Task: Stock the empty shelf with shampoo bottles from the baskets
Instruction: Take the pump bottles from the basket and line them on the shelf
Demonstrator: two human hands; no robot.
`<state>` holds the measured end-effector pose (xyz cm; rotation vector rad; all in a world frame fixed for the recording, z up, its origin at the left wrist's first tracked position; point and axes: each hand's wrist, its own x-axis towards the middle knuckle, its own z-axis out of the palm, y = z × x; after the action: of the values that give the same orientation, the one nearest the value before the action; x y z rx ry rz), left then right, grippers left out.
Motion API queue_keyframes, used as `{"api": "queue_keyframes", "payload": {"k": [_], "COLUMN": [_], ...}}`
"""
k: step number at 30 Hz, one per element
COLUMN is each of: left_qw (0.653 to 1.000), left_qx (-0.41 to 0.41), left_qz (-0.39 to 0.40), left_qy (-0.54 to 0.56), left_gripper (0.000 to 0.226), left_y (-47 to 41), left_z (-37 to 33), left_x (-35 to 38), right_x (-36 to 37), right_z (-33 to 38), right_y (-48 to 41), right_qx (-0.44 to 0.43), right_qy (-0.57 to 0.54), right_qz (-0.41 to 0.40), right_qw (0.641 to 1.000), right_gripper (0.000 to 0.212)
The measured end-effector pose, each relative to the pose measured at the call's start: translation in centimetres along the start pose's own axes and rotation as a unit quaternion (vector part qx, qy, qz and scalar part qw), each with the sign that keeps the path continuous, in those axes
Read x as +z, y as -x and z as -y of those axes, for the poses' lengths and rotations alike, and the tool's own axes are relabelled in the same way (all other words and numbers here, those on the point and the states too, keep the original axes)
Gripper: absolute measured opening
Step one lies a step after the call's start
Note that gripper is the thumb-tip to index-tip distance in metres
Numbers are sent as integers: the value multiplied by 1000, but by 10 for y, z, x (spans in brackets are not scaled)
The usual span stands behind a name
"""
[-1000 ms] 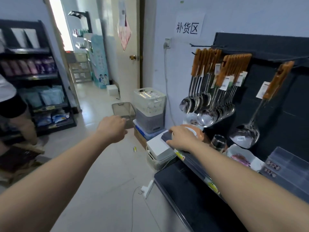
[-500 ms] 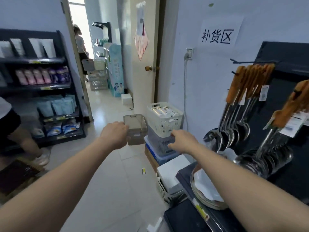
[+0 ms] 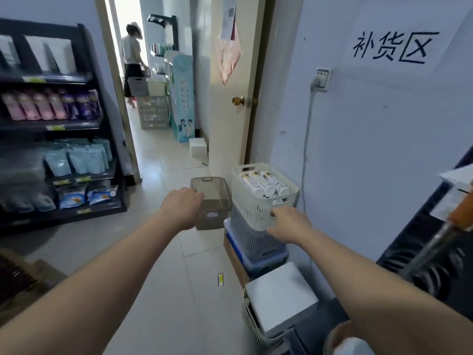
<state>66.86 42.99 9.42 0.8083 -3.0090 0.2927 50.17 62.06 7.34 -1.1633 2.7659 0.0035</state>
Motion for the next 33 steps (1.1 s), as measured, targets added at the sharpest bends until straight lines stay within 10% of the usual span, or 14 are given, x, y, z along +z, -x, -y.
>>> {"api": "queue_keyframes", "payload": {"k": [15, 33], "left_qw": [991, 974], "left_qx": [114, 185], "left_qz": [47, 96], "left_qy": [51, 89], "left_gripper": [30, 23], "left_y": [-254, -540], "left_z": [83, 2], "left_x": [51, 144], "right_x": [-1, 63], "right_z": [18, -112], "right_y": [-205, -387], "right_qx": [146, 298], "right_qy": [-32, -181], "right_qz": [55, 108], "right_qw": [987, 931], "right_gripper": [40, 51]}}
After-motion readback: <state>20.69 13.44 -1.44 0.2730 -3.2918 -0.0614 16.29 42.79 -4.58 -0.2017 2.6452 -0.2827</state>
